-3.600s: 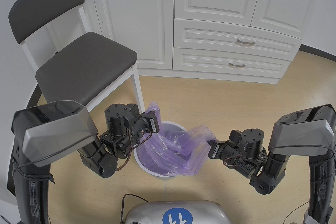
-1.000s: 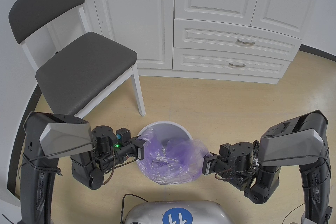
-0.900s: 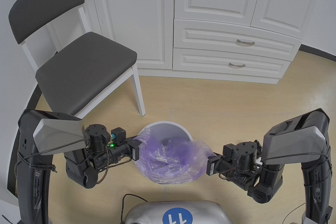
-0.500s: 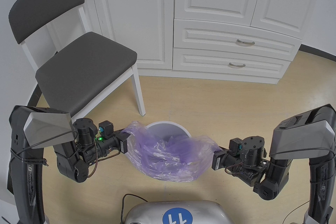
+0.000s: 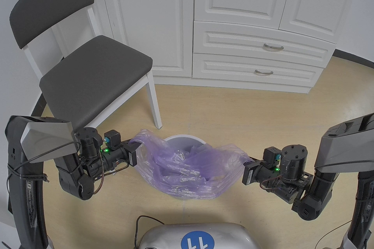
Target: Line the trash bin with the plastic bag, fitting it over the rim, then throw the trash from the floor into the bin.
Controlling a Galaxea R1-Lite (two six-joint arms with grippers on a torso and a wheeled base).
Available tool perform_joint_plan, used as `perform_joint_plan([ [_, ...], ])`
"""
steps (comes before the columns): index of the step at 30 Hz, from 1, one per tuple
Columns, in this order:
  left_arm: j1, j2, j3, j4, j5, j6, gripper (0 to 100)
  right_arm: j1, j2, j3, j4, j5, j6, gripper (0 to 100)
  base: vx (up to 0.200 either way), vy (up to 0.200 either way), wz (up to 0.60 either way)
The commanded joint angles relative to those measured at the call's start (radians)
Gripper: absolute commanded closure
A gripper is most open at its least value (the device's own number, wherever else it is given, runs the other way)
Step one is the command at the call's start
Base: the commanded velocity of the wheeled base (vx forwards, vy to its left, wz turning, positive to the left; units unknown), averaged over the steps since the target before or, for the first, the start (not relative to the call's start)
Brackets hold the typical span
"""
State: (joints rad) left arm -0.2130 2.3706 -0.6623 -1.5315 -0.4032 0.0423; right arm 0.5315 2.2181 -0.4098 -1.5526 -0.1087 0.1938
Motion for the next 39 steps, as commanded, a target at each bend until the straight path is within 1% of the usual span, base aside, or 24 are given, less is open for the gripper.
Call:
perform_joint_plan([
  [1, 0.024, -0.028, 0.004, -0.001, -0.031, 0.004, 100, -0.007, -0.077, 0.028, -0.018, 0.02, -0.001, 100, 0.0, 0.0, 0.0],
  [3, 0.029, -0.028, 0.004, -0.001, -0.037, 0.004, 100, -0.013, -0.078, 0.029, -0.018, 0.026, -0.001, 100, 0.0, 0.0, 0.0],
  [5, 0.037, -0.022, 0.001, -0.002, -0.04, 0.004, 100, -0.041, -0.069, 0.032, -0.018, 0.064, -0.001, 100, 0.0, 0.0, 0.0],
  [7, 0.04, -0.016, -0.003, -0.001, -0.04, 0.004, 100, -0.057, -0.063, 0.031, -0.018, 0.084, -0.001, 100, 0.0, 0.0, 0.0],
  [12, 0.058, 0.035, -0.029, -0.001, -0.042, 0.008, 100, -0.111, -0.031, 0.012, -0.018, 0.1, 0.001, 100, 0.0, 0.0, 0.0],
  [14, 0.072, 0.064, -0.046, 0.001, -0.042, 0.017, 100, -0.13, -0.012, 0.006, -0.018, 0.116, -0.001, 100, 0.0, 0.0, 0.0],
  [18, 0.092, 0.11, -0.072, 0.001, -0.042, 0.044, 100, -0.151, 0.017, 0.006, -0.018, 0.135, -0.011, 100, 0.0, 0.0, 0.0],
  [21, 0.095, 0.125, -0.08, 0.001, -0.043, 0.056, 100, -0.18, 0.06, 0.023, -0.018, 0.161, -0.091, 100, 0.0, 0.0, 0.0],
  [24, 0.096, 0.134, -0.086, 0.005, -0.043, 0.056, 100, -0.196, 0.087, 0.032, -0.018, 0.17, -0.142, 100, 0.0, 0.0, 0.0],
  [27, 0.101, 0.142, -0.095, 0.005, -0.043, 0.056, 100, -0.206, 0.095, 0.035, -0.018, 0.169, -0.152, 100, 0.0, 0.0, 0.0],
  [30, 0.113, 0.15, -0.099, 0.014, -0.043, 0.057, 100, -0.222, 0.097, 0.046, -0.018, 0.172, -0.18, 100, 0.0, 0.0, 0.0],
  [32, 0.115, 0.15, -0.1, 0.027, -0.043, 0.057, 100, -0.232, 0.097, 0.062, -0.018, 0.175, -0.214, 100, 0.0, 0.0, 0.0],
  [34, 0.115, 0.15, -0.1, 0.027, -0.043, 0.059, 100, -0.232, 0.097, 0.063, -0.018, 0.175, -0.214, 100, 0.0, 0.0, 0.0],
  [35, 0.115, 0.151, -0.1, 0.04, -0.043, 0.06, 100, -0.237, 0.098, 0.082, -0.018, 0.187, -0.246, 100, 0.0, 0.0, 0.0],
  [39, 0.115, 0.153, -0.1, 0.044, -0.042, 0.06, 100, -0.237, 0.101, 0.097, -0.018, 0.196, -0.263, 100, 0.0, 0.0, 0.0],
])
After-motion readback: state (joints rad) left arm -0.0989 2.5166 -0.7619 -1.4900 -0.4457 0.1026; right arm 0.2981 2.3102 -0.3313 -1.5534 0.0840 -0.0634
